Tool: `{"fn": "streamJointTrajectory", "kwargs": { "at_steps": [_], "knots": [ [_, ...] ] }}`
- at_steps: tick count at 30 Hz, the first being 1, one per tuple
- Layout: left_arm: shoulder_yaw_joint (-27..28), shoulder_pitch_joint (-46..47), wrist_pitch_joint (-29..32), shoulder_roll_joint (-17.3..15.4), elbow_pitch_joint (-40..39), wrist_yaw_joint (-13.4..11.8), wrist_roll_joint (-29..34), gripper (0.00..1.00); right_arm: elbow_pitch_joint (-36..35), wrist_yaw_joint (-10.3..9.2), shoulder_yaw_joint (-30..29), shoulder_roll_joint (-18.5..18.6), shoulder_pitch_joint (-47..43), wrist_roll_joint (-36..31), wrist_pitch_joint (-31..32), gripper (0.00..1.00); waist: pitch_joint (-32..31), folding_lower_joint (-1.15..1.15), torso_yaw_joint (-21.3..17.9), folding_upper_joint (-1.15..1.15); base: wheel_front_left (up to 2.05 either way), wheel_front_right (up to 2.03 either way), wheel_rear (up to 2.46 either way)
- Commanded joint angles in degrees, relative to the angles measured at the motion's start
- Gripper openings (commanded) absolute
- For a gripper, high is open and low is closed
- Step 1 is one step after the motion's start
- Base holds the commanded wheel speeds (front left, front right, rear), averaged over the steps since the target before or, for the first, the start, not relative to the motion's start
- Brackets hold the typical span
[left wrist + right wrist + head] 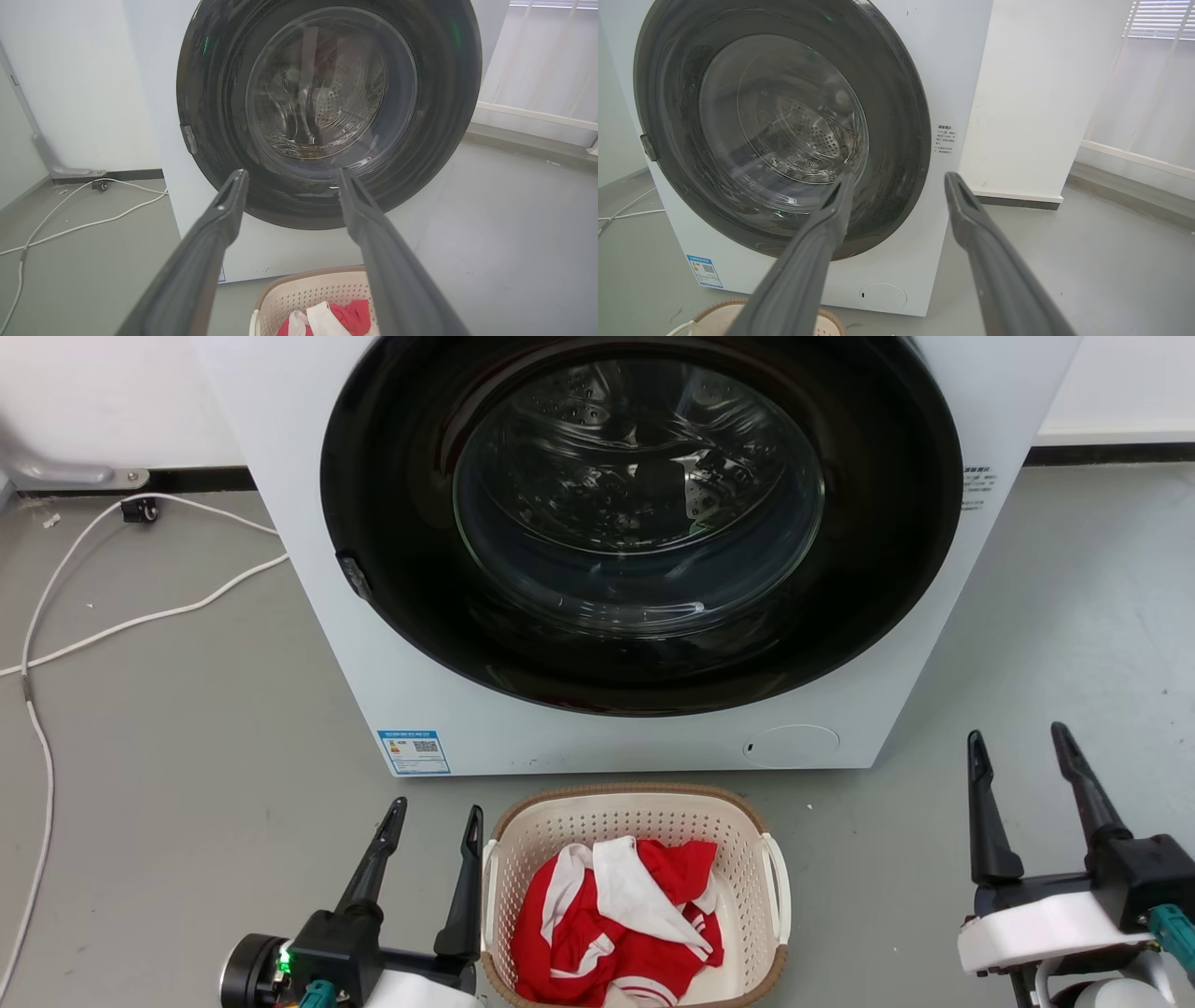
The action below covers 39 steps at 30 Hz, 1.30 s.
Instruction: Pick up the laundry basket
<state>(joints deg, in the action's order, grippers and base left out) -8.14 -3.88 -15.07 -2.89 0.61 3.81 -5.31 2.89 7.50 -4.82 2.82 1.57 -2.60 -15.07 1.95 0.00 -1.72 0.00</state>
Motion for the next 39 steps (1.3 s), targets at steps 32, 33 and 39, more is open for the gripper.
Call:
{"fn": "streamJointTrajectory", "kwargs": {
  "at_steps": [32, 33, 39],
  "knots": [
    [2.6, 35.2, -0.2, -4.4, 37.2, 3.0, 0.5, 1.0, 32.9, -0.02, 2.9, 0.0, 32.8, -1.8, 1.0, 1.0, 36.2, 0.0, -0.2, 0.0, 0.0, 0.0, 0.0],
    [2.4, 36.6, -0.2, -4.6, 38.9, 3.2, 0.2, 1.0, 34.7, -0.02, 3.1, 0.1, 34.1, -1.7, 1.6, 1.0, 37.1, 0.0, -0.2, 0.0, 0.0, 0.0, 0.0],
    [0.1, 44.1, -0.2, -6.6, 48.5, 3.5, -0.4, 1.0, 44.5, -0.02, 6.0, 0.0, 40.6, 2.0, 4.8, 1.0, 41.2, 0.0, -0.8, 0.0, 0.0, 0.0, 0.0]
  ]
}}
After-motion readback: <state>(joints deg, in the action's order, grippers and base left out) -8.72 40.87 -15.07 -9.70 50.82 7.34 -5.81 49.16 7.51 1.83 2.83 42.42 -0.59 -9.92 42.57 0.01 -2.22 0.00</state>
